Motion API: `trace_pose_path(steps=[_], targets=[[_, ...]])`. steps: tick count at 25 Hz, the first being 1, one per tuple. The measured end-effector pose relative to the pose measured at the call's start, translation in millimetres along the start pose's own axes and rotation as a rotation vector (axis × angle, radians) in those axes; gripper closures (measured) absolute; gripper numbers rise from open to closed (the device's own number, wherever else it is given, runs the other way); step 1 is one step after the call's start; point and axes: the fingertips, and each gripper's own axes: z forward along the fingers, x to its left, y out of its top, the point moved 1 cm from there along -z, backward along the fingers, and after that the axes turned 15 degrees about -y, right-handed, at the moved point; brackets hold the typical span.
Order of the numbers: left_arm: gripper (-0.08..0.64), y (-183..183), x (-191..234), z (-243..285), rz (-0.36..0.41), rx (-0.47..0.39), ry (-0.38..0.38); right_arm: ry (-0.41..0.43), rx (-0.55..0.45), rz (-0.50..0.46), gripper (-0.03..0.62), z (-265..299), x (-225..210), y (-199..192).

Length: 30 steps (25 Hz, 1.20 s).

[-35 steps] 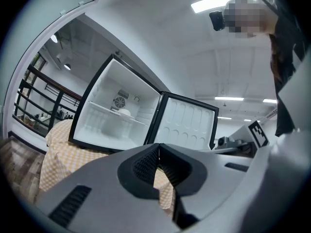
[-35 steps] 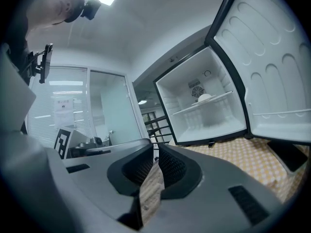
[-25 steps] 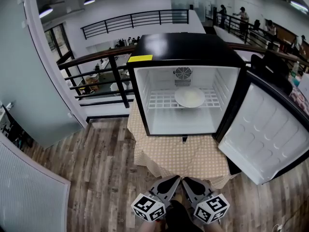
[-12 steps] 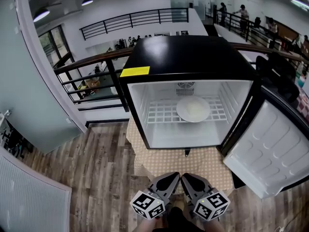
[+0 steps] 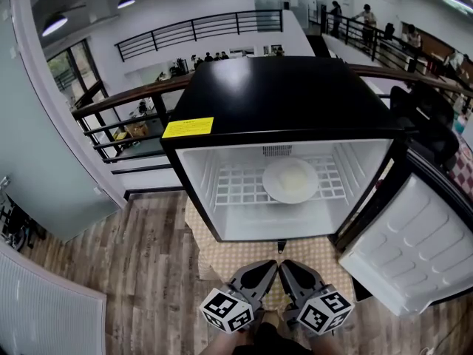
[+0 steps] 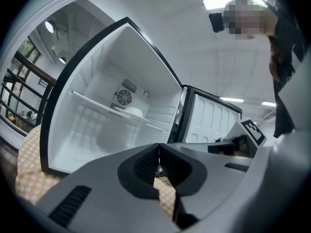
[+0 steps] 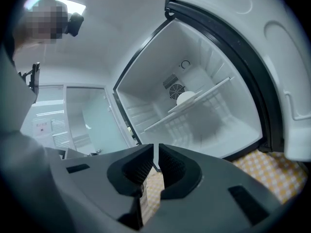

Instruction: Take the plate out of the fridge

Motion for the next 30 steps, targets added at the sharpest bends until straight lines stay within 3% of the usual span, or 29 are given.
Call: trace_pose_path(steps=[14, 21, 30], targets=[[0.551, 21.4, 42.7, 29.5, 0.035, -0.004, -0.011, -0.07, -0.035, 0.117, 0.54, 52.2, -28.1, 43.5], [0.551, 29.8, 55.4, 40.0, 0.045, -0.033, -0.017, -0.098, -0.053, 0.335, 0.535, 73.9, -45.1, 79.6], [0.551, 36.3, 50.1, 52.2, 0.061, -0.022, -0.064, -0.173, -0.023, 0.671, 0.42, 92.2, -64.3, 99.5]])
